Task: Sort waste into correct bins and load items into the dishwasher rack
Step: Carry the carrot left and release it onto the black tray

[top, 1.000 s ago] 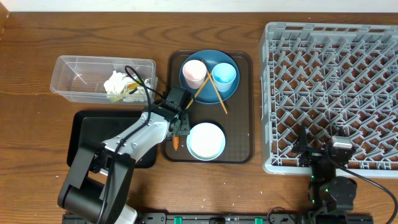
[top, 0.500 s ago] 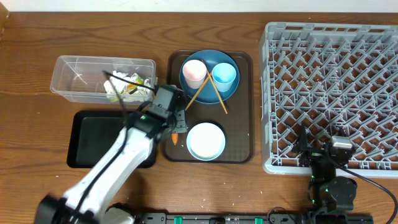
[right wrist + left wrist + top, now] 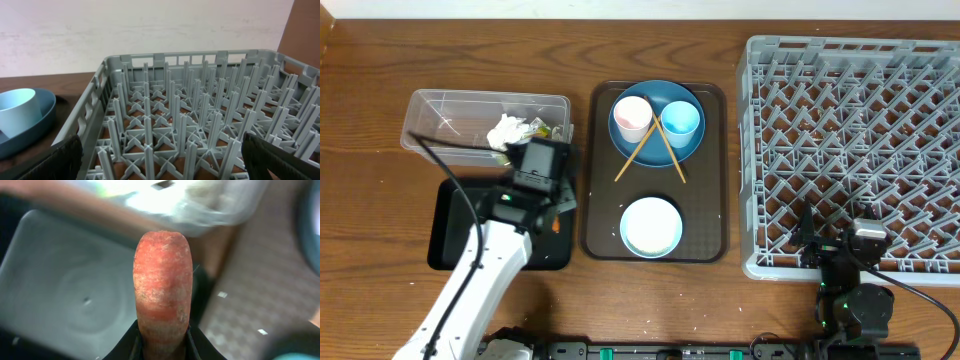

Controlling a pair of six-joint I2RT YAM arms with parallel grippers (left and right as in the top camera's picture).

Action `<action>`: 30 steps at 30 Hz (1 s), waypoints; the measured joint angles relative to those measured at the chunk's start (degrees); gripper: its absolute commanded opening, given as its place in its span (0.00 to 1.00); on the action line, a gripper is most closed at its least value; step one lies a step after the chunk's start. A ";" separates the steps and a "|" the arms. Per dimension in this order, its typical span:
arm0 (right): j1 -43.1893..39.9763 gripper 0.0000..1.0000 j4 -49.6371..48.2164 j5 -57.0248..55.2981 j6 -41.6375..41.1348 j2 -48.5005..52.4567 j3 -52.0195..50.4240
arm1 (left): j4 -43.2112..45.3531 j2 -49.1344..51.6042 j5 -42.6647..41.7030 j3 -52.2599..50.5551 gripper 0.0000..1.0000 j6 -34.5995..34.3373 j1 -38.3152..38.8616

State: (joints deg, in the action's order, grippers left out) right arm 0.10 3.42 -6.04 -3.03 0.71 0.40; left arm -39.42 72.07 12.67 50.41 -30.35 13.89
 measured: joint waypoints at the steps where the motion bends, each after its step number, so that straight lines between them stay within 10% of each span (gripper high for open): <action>1: 0.00 0.99 0.00 0.00 0.00 0.00 0.00 | -0.33 0.28 0.13 -0.07 0.06 -1.20 -1.20; 30: 0.00 0.99 0.00 0.00 0.00 0.00 0.00 | 15.32 7.30 1.09 -14.78 0.21 -20.65 -14.56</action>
State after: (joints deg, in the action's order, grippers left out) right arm 0.10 3.42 -6.04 -3.03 0.71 0.40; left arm -24.10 79.37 13.76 35.64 -51.00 -0.67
